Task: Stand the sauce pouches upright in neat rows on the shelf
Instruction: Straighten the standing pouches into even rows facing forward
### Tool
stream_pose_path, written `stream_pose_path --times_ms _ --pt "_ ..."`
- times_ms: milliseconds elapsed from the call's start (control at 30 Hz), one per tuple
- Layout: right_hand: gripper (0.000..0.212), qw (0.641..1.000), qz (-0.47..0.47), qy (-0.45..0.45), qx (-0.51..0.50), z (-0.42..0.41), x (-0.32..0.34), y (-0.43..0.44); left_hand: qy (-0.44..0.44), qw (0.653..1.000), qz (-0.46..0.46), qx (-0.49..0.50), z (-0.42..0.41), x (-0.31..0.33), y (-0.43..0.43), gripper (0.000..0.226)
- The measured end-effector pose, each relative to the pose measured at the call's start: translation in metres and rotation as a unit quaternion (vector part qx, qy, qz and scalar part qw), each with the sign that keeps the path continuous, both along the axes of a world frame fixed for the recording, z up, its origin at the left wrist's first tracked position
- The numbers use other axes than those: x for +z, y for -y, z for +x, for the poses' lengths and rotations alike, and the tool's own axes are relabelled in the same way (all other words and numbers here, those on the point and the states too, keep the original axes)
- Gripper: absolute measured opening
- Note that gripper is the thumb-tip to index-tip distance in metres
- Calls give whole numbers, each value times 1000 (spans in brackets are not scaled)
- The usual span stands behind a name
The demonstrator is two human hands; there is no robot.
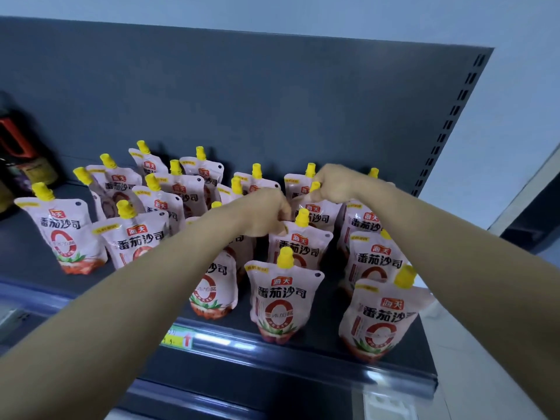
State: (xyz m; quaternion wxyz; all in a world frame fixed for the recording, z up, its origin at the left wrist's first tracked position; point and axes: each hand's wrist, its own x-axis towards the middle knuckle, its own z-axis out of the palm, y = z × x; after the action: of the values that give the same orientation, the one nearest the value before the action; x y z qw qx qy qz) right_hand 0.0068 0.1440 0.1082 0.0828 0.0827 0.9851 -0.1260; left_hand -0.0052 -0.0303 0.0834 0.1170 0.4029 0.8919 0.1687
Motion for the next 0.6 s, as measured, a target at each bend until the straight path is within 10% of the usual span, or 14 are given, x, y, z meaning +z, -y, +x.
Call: stream_pose_path --times_ms 600 --pt "43 999 -27 34 7 -16 4 12 16 998 -15 -57 -21 -4 6 22"
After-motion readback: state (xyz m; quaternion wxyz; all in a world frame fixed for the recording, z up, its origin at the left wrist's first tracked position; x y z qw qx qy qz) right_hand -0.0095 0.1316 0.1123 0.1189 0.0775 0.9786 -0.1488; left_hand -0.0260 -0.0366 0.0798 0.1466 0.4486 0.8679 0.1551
